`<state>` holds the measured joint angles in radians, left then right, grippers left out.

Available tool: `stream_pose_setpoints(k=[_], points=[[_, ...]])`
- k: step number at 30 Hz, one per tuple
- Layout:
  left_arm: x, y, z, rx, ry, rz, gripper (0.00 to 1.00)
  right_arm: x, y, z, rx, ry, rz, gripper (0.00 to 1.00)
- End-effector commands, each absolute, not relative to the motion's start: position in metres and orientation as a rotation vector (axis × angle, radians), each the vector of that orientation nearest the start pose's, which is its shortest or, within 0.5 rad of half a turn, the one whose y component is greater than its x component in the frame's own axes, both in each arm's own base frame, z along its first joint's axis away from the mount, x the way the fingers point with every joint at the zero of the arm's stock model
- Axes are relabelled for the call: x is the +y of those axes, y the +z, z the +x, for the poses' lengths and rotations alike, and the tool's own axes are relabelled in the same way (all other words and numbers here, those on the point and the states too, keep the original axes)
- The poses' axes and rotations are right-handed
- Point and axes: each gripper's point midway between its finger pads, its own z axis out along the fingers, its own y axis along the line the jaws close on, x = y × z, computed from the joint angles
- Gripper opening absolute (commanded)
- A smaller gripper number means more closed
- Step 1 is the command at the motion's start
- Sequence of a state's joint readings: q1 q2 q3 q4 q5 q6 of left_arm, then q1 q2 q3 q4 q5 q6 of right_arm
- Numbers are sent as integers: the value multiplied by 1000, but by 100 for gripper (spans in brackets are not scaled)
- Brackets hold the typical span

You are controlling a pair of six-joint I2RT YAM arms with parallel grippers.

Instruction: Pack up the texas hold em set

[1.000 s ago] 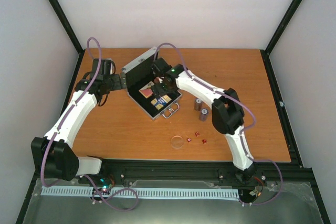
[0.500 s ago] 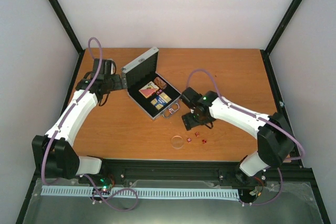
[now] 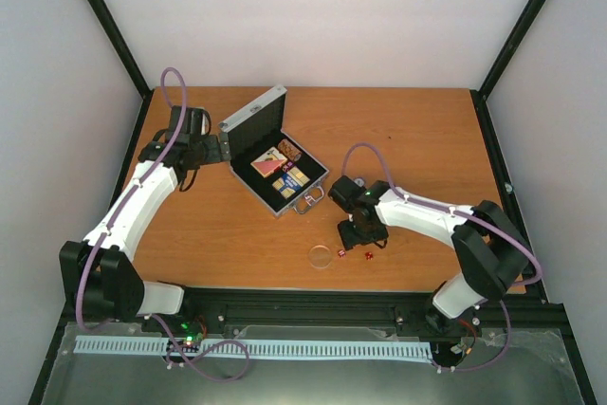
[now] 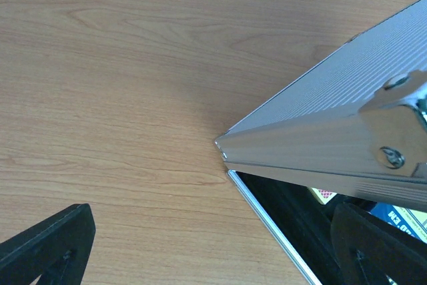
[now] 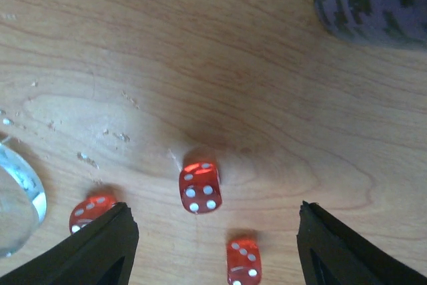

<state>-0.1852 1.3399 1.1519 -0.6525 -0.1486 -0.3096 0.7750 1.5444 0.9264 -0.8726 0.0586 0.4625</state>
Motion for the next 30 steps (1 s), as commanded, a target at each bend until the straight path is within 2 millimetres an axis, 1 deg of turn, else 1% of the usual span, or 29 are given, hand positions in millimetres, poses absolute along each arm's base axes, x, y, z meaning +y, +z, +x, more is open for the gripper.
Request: stream_pose_setpoints(k=[1,4,14,18,20,21,22,23,27,30], points=[[-44,210,376,2371,-57,-215,100,191,32,203,2996,30,-498,66],[-44,209,376,2373,-54,-217,100,191,27,203,3008,12,-507,64],[-43,205,376,2383,-48,-218,100,189,13,208,3020,-54,-519,45],[-42,204,376,2386,-42,-218,100,190,10,208,3023,-50,-523,42],[-42,204,375,2386,-42,-220,100,189,10,208,3023,-54,-525,36],[-42,204,375,2386,-42,-220,100,189,10,208,3025,-58,-526,27],[-42,203,375,2387,-41,-219,100,188,10,207,3027,-63,-527,22],[-42,203,375,2388,-39,-220,100,188,11,208,3026,-63,-526,20],[-41,205,374,2383,-37,-221,100,189,17,210,3016,-67,-528,12],[-41,204,374,2386,-36,-221,100,195,29,216,2998,-49,-535,11]])
